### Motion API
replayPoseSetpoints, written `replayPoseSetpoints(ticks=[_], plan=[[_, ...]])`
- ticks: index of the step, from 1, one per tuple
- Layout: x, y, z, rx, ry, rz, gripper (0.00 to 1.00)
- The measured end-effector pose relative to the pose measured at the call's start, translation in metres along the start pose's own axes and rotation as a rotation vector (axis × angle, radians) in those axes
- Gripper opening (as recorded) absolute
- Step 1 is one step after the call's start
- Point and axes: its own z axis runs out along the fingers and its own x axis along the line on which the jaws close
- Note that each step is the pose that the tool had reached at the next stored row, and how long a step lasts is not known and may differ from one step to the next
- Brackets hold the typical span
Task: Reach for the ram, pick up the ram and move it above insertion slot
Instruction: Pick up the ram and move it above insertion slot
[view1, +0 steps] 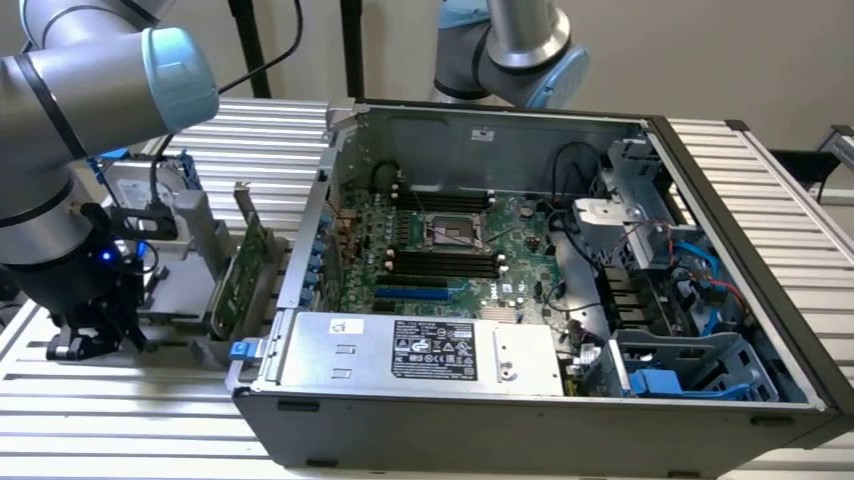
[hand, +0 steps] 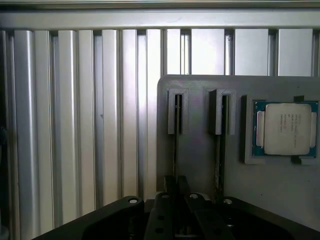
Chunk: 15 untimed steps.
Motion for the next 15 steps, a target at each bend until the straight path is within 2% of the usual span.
replayPoseSetpoints(ticks=[8,15], plan=[[0.0,0.0001,-0.0042,-0.0001,0.0001,0.0,0.13],[-0.001,0.0003,-0.0153,-0.0004,0.0001,-0.001,0.13]])
